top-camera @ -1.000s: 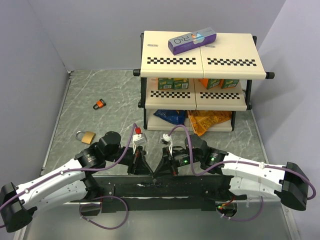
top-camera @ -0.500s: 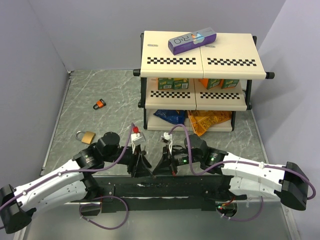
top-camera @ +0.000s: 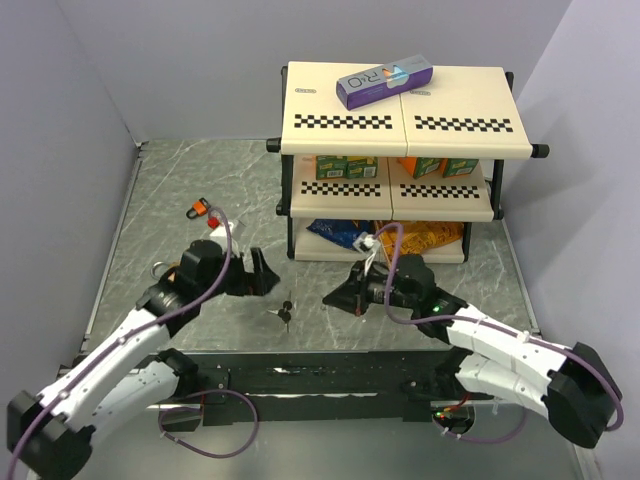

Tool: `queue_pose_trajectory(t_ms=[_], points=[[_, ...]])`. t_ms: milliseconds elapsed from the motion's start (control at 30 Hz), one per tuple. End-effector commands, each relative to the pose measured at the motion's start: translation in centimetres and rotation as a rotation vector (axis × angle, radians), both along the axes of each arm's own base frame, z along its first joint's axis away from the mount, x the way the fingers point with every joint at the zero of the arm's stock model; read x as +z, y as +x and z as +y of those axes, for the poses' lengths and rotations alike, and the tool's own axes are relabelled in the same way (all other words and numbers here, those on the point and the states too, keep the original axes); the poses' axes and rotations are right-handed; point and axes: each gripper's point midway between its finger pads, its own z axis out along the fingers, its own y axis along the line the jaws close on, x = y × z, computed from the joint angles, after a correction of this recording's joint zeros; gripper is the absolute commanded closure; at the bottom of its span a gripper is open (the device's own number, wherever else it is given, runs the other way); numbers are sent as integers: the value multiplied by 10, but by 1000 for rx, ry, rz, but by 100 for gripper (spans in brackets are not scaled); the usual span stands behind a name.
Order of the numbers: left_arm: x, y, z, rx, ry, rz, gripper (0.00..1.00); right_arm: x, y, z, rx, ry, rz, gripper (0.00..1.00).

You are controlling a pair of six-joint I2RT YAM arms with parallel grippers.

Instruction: Unlock with the key

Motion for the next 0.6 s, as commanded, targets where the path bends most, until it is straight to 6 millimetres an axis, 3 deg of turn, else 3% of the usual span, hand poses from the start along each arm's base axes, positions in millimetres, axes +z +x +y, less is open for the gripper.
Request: queue_pose_trajectory(t_ms=[0,100,267,400,567], points=[[-24,41,66,348,104,111,1,44,12,-9,-50,109,-130,100],[-42,59,116,551,146,188,1,48,14,-14,-66,110,-166,100],[-62,68,189,832,156,287,1,53,12,-19,-57,119,-192,100],[-59,69,223,960,233,278,0,56,11,-25,-57,132,-211,100],[-67,61,247,1056,254,313,0,57,7,-29,-46,150,-204,100]])
